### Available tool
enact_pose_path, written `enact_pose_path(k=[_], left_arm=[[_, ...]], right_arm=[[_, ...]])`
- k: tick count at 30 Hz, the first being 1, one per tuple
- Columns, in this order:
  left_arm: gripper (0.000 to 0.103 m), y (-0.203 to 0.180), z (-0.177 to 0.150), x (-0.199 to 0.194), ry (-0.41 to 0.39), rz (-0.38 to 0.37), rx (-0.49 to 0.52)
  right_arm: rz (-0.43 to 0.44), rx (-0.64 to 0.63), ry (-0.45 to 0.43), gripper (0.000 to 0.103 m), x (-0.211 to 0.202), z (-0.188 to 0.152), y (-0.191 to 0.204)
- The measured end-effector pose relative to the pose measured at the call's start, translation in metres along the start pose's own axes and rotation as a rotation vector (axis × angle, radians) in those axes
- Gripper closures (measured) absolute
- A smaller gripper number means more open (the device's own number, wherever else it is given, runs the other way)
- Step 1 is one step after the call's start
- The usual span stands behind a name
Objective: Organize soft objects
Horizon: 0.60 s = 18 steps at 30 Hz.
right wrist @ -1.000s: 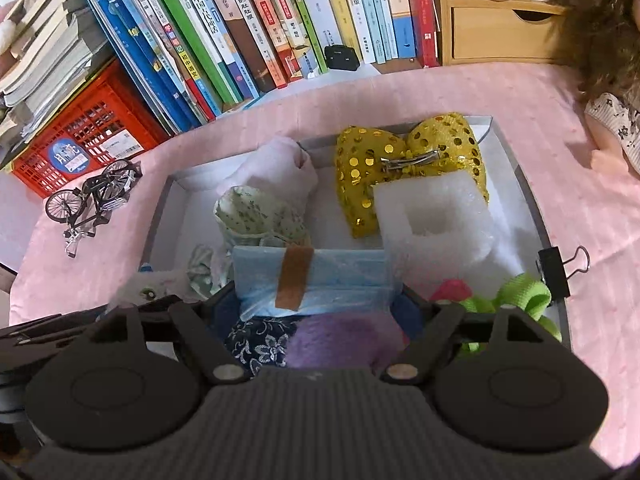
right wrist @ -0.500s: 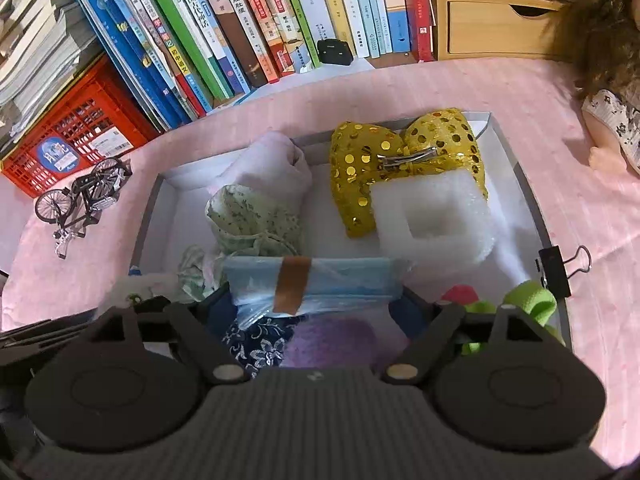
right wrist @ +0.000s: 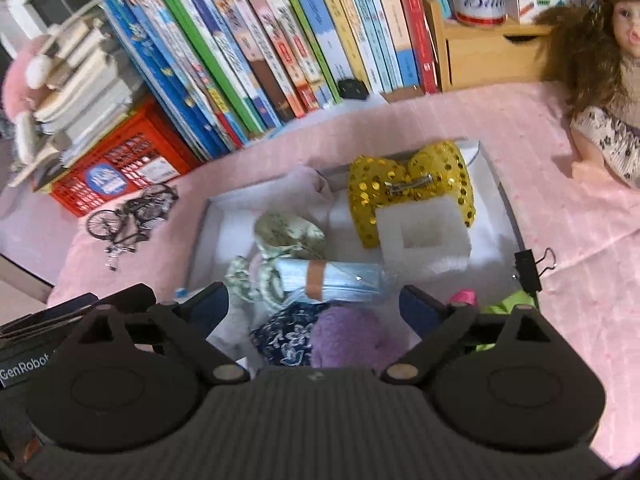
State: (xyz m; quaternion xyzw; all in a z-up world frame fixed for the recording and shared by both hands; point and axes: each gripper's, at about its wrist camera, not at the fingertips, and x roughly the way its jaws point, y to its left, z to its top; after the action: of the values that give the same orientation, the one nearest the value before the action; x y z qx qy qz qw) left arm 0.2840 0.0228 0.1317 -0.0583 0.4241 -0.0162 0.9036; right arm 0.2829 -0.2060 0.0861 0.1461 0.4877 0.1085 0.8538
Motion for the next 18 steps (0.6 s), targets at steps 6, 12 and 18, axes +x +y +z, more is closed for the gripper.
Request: enact_pose_path(k=[6, 12, 18], left_arm=[[0.016, -0.009, -0.010, -0.047, -0.084, -0.016, 0.045], [0.012, -0.021, -0.035, -0.089, -0.163, -0.046, 0.099], [0.009, -0.027, -0.069, -0.125, -0.246, -0.095, 0.133]], right_arm=[[0.030, -0.061, -0.077, 0.003, -0.041, -0.009, 0.004], [0.017, -0.174, -0.208, 0.001, -0.086, -0.031, 0.007], [0.030, -0.247, -0.341, 0.000, -0.126, -0.059, 0.001]])
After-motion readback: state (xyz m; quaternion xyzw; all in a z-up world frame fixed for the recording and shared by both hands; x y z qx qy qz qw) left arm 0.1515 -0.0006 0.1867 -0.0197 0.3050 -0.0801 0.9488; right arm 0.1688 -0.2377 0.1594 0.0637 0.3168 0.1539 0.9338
